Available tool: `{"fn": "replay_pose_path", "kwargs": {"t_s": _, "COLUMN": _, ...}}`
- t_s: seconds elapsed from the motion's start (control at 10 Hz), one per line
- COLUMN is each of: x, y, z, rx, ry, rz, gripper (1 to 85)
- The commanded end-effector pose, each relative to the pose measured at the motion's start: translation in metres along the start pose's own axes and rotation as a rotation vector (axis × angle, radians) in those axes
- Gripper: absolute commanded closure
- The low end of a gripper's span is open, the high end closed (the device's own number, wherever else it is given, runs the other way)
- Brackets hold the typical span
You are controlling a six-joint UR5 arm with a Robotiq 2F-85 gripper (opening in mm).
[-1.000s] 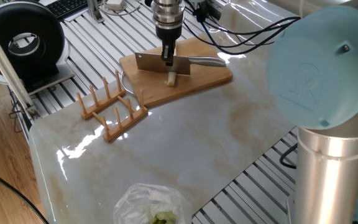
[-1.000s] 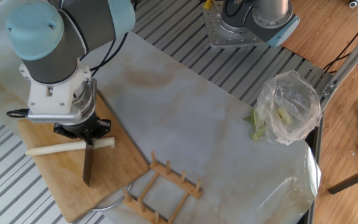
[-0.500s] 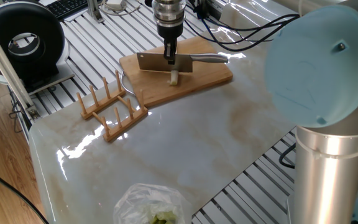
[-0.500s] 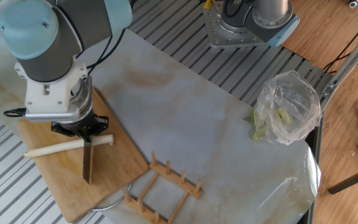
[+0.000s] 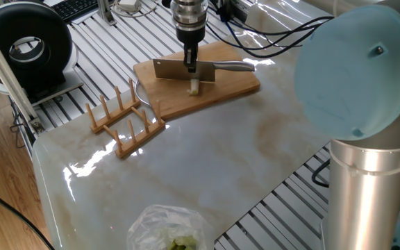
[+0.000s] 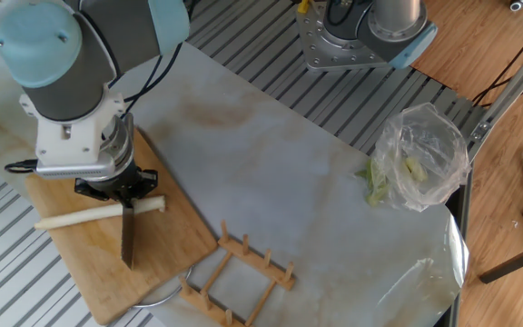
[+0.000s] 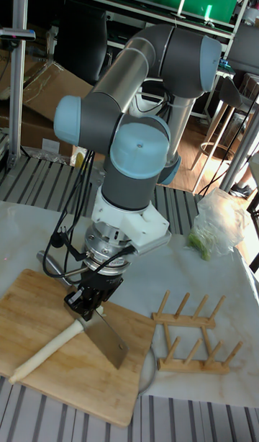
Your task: Chop the scallions
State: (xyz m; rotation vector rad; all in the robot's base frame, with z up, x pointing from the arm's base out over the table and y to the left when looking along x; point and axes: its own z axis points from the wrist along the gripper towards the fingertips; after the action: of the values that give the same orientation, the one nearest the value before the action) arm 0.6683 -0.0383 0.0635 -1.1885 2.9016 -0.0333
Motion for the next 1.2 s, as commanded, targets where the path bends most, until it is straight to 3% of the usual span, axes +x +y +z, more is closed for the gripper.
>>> {"fn": "replay_pose_path", "kwargs": {"t_s": 0.0, "x": -0.012, "y": 0.003, "z": -0.004, "rx": -0.033, "ry": -0.065, "rz": 0.007, "gripper": 84.3}}
{"fn": "replay_pose_path", "kwargs": {"t_s": 0.3, "x": -0.026, "y": 0.005, "z": 0.0, "rx": -0.048, "ry": -0.128, "rz": -0.005, "gripper": 84.3}}
{"fn": "replay_pose_path", "kwargs": {"t_s": 0.5, "x": -0.027, "y": 0.004, "z": 0.004, "rx": -0.051, "ry": -0.144, "rz": -0.012, "gripper": 84.3}}
{"fn": "replay_pose_path", "kwargs": {"t_s": 1.1, "x": -0.015, "y": -0.005, "z": 0.004, "rx": -0.038, "ry": -0.111, "rz": -0.034, "gripper": 84.3}}
